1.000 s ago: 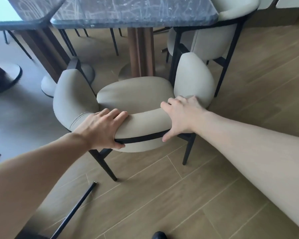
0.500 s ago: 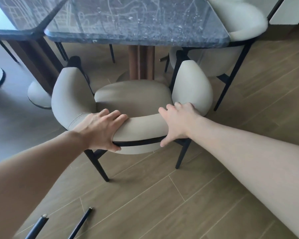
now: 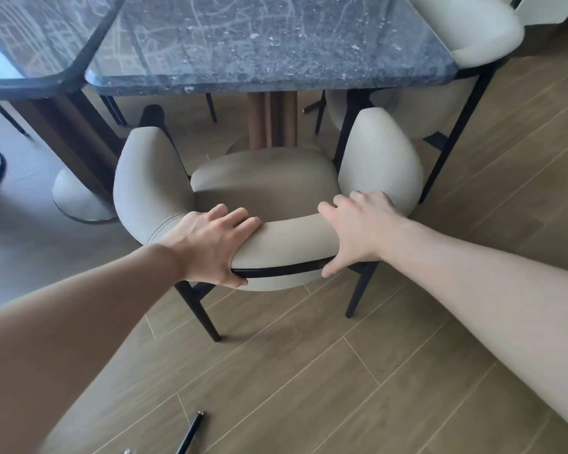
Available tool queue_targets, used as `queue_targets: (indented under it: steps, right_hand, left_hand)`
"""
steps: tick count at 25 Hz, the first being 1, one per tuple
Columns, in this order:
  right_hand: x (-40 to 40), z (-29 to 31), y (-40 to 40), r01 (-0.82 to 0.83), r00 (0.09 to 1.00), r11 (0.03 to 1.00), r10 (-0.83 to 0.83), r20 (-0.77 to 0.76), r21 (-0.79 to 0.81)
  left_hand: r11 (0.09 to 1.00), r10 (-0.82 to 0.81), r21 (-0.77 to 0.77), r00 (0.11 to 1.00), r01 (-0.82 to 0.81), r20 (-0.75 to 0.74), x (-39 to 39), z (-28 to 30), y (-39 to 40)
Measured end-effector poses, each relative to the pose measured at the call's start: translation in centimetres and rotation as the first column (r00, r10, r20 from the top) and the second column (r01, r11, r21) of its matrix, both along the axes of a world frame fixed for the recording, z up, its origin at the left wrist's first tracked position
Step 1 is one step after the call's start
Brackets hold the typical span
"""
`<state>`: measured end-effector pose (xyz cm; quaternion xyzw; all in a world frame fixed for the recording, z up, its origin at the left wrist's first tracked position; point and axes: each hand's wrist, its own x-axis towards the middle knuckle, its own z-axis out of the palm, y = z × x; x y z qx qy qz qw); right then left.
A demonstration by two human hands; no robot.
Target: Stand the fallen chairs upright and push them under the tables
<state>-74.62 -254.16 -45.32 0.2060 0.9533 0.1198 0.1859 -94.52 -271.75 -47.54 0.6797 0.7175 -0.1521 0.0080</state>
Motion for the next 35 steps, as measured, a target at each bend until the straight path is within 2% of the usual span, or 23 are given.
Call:
queue_targets:
  steps: [6, 17, 22, 27, 35]
  right_hand:
    - [-1.2, 0.7, 0.6, 0.042, 0.999, 0.999, -0.041, 0.027, -0.023]
    - [-1.9, 1.4, -0.6, -0.007, 1.0, 0.999, 0.006, 0.027, 0.04]
    - [-3.3, 0.9, -2.9, -0.029, 1.0, 0.998, 0.029, 0.003, 0.048]
    - [-3.1, 0.6, -3.4, 0.029, 0.998, 0.999, -0.027, -0.053, 0.041]
    - [-2.8, 1.0, -3.0, 0.039, 0.998, 0.999, -0.038, -0.045, 0.024]
  left_hand:
    - [0.998, -0.018, 0.063, 0.999, 0.016, 0.032, -1.2, -0.4, 1.3]
    - [0.983, -0.085, 0.172, 0.993, 0.07, 0.082, -2.1, -0.9, 0.8]
    - [0.986, -0.091, 0.15, 0.992, 0.078, 0.083, -4.4, -0.6, -1.1]
    - [0.995, -0.018, 0.097, 0.997, 0.011, 0.079, -3.9, -0.5, -1.4]
    - [0.994, -0.104, 0.039, 0.995, 0.103, 0.013, -4.2, 0.2, -0.6]
